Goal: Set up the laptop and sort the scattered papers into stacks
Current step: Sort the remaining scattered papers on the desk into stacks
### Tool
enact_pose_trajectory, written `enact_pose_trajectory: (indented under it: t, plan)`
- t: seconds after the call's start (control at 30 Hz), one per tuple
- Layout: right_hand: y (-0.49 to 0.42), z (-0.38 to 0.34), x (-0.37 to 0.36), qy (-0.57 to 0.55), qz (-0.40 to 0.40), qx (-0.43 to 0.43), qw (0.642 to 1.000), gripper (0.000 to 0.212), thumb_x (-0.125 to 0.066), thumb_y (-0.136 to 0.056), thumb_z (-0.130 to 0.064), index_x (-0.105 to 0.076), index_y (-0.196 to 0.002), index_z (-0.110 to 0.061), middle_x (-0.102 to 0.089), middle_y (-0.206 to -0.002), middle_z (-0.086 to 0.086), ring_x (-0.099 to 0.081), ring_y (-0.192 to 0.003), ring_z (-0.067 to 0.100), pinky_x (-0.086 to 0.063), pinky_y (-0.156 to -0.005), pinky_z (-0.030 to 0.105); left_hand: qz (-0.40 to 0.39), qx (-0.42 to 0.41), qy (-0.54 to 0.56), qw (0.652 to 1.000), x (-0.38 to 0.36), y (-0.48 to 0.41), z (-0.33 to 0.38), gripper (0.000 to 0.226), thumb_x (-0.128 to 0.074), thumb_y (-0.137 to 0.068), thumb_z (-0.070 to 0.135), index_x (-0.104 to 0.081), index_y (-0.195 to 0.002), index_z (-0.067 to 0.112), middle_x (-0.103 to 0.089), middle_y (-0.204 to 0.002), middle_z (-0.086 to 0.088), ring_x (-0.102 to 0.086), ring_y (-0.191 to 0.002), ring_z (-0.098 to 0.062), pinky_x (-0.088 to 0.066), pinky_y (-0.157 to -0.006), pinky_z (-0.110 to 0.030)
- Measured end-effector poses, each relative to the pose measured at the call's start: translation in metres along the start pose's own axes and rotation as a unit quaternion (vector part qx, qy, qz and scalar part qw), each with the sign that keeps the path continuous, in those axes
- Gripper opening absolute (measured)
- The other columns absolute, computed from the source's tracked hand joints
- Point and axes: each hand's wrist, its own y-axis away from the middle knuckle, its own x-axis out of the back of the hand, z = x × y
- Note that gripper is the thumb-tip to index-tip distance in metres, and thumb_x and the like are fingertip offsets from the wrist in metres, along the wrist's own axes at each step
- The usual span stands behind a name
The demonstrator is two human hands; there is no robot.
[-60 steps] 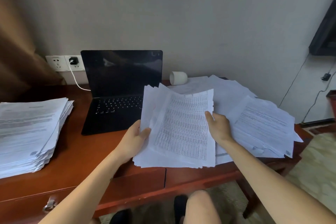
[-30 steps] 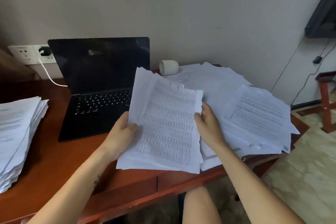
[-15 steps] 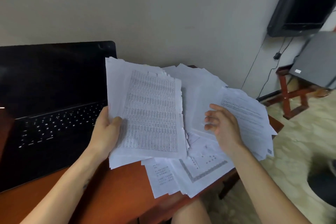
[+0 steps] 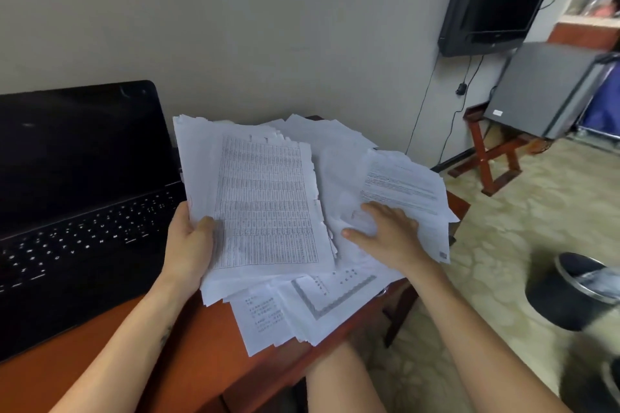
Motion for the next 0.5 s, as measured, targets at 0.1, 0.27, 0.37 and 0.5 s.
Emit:
enact_pose_trajectory:
  t: [0.1,0.27,0.37,0.5]
  plan:
    - [0.001,0.003,-0.001,0.012,0.095,0.037,0.995,0.048,-0.049,-0.097,-0.060,-0.059,-0.126,-0.024,-0.068,-0.117,-0.002,-0.060,-0.111,0.027,-0.046,-0.092,0.044,-0.009,0.002,-0.011,1.000,-0.001,0.007,-0.006,0.031,-0.044,-0.102,0.000,-0.058,-0.118,0.022,-0.068,-0.114,-0.004,-0.068,-0.105,-0.022,-0.053,-0.077,-0.034]
    - [0.008,0.003,-0.003,-0.080,0.172,0.022,0.982,0.033,-0.047,-0.105,-0.035,-0.066,-0.113,-0.010,-0.071,-0.089,0.007,-0.067,-0.082,0.027,-0.055,-0.074,0.043,-0.034,0.008,-0.037,0.999,0.008,0.012,-0.013,0.028,-0.046,-0.102,0.002,-0.060,-0.120,0.019,-0.069,-0.114,-0.008,-0.068,-0.105,-0.027,-0.054,-0.080,-0.038]
    - [0.013,-0.003,0.006,-0.222,0.190,-0.046,0.955,0.035,-0.044,-0.107,-0.036,-0.064,-0.125,-0.013,-0.069,-0.104,-0.002,-0.064,-0.093,0.017,-0.051,-0.076,0.031,-0.042,0.013,-0.036,0.998,0.009,0.013,-0.014,0.027,-0.047,-0.103,0.004,-0.060,-0.114,0.024,-0.070,-0.113,-0.007,-0.069,-0.103,-0.025,-0.055,-0.081,-0.040]
    - [0.023,-0.014,0.020,-0.353,0.155,-0.027,0.922,0.034,-0.045,-0.105,-0.043,-0.063,-0.127,-0.024,-0.066,-0.109,-0.019,-0.062,-0.104,0.002,-0.046,-0.084,0.018,-0.065,0.011,-0.048,0.997,0.010,0.012,-0.018,0.025,-0.048,-0.102,0.006,-0.059,-0.119,0.021,-0.071,-0.114,-0.009,-0.071,-0.103,-0.028,-0.059,-0.088,-0.048]
